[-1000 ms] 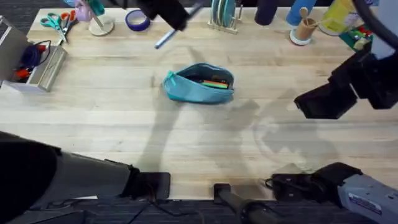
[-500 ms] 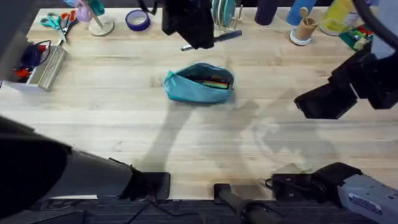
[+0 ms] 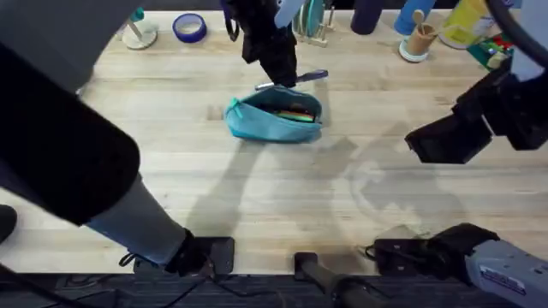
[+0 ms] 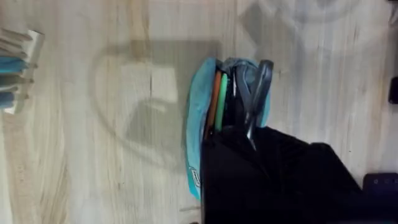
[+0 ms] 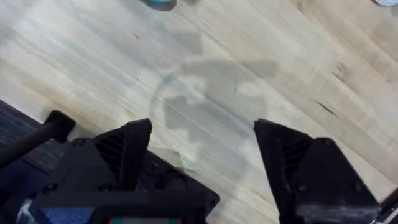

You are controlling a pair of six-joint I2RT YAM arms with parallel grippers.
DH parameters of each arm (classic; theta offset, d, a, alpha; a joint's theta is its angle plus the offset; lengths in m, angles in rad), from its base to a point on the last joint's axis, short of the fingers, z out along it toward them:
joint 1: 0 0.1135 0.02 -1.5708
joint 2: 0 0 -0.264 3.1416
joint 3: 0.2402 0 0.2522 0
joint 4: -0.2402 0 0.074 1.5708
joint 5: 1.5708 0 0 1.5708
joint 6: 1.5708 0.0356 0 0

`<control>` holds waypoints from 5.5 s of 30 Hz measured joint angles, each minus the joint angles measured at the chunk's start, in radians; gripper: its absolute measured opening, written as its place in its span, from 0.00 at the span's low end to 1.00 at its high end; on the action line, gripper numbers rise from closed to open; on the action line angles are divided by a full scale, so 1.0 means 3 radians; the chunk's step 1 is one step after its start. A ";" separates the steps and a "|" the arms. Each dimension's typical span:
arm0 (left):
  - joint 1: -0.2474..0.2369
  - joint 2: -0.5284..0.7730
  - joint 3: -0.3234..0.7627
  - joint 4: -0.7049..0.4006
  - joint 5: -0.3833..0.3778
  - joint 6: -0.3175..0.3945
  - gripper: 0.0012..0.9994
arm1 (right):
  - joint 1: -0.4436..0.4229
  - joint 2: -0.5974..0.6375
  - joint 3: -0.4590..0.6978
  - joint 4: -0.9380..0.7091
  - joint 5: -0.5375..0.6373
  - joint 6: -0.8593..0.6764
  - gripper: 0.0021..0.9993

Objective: Unzip the bag, pick up the pens from the table one at a time and place them inside, then zip the bag closed.

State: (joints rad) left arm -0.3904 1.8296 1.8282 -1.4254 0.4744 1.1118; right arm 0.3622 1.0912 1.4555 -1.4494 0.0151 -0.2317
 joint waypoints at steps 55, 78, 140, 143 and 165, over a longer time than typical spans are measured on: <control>0.0067 0.0078 0.0000 0.0027 -0.0203 -0.0066 0.99 | 0.0000 0.0000 0.0000 0.0000 0.0000 0.0000 1.00; 0.1093 -0.0979 0.0000 0.0163 0.0237 -0.0567 0.99 | 0.0001 0.0003 0.0000 -0.0217 0.0401 -0.0141 1.00; 0.3337 -0.1047 -0.1948 0.0318 0.1874 0.1759 0.99 | 0.0336 0.0900 -0.0001 0.1478 -0.1437 0.0840 1.00; 0.3337 -0.1047 -0.1948 0.0313 0.1826 0.1758 0.99 | 0.0576 0.0900 -0.0001 0.1696 -0.1378 0.0979 1.00; 0.3337 -0.1047 -0.1948 0.0300 0.1139 0.1758 0.99 | 0.1534 0.1207 0.0028 0.1934 -0.0189 0.1746 1.00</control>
State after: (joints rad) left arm 0.6106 1.5154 1.2438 -1.3352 0.8161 1.6393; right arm 0.8225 1.4534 1.4639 -0.8691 -0.0416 0.2921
